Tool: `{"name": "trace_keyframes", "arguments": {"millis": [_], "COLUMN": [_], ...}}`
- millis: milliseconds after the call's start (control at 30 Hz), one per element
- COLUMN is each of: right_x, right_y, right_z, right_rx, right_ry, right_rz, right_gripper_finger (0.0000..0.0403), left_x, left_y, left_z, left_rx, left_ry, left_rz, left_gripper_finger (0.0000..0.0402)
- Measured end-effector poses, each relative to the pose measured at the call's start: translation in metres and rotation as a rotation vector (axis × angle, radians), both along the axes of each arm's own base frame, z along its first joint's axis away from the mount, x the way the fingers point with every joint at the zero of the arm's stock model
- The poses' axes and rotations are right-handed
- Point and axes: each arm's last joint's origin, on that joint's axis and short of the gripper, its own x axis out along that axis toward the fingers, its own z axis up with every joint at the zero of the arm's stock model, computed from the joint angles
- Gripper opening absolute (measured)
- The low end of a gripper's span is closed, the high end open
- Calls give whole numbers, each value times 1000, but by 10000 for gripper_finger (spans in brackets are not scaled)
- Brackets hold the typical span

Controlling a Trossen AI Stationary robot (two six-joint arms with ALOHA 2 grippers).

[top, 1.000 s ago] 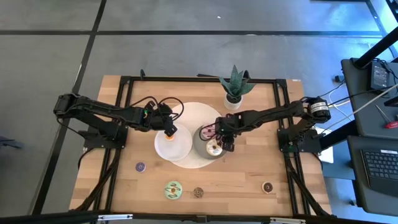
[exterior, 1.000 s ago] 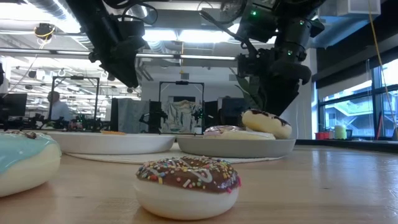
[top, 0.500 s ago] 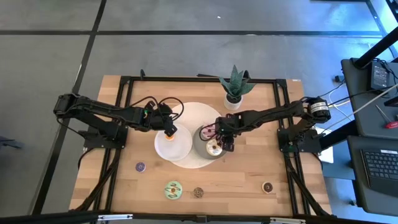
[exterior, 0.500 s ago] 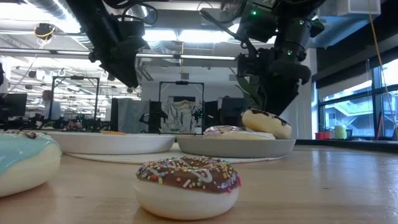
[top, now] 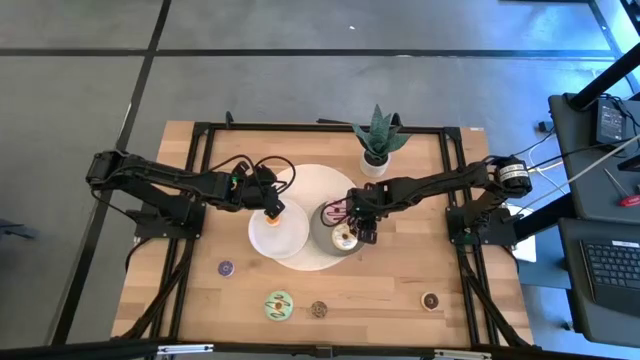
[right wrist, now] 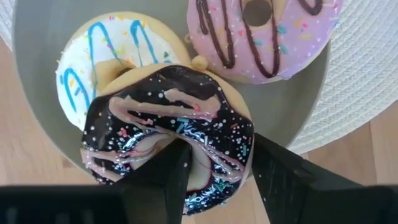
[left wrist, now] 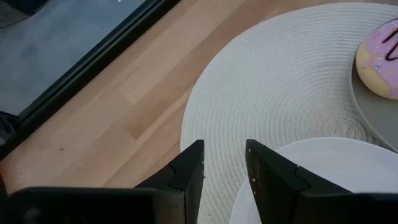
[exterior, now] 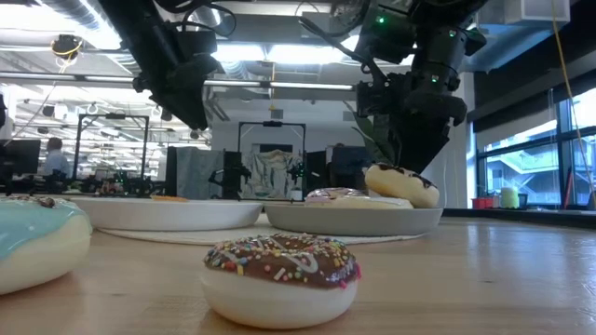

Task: Pick & Place donuts
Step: Put the large black donut on the gray plate

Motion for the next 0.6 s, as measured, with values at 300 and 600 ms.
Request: {"name": "trace_keyframes", "arguments": {"millis": [300,600], "right_x": [0,-7], "right_y": [0,-1], "right_z": [0,2], "right_rx": [-13,-11], "right_ry": [0,53], "right_rz": [-8,-17], "right_gripper_finger": [239,266], "left_x": [0,0], "left_y": [0,0], "left_z": [0,0], "left_rx": [-1,-1], "left_ry": [-1,-1], "left_rz": [0,0], "left_gripper_finger": [112,115]}}
